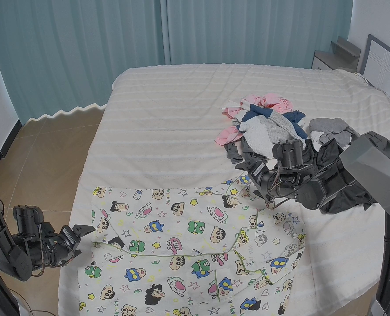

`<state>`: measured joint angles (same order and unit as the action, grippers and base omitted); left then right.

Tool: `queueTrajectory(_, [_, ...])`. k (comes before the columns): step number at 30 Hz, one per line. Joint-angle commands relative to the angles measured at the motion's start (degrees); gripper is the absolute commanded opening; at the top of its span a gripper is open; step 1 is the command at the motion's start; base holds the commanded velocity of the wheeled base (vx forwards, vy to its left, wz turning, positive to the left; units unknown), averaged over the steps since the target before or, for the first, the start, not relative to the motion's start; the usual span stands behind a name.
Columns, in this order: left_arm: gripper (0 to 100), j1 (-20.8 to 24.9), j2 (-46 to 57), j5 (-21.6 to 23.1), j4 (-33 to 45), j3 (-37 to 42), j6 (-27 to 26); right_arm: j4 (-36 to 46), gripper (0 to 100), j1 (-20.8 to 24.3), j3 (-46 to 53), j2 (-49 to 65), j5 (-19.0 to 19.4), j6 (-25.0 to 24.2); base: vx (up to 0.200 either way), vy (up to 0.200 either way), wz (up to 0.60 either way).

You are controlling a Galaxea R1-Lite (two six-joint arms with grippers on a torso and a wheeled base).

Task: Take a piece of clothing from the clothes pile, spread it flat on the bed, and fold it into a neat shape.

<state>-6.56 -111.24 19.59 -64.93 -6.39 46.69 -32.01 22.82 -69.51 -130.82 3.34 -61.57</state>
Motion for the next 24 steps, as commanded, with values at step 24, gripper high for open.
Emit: queueTrajectory(24, [100, -0.03, -0.12, -0.08, -0.02, 0.15, -0.11, 6.70, 100, 1.09, -15.83, -12.27, -1.85, -0.83, 0.000, 0.000, 0.00])
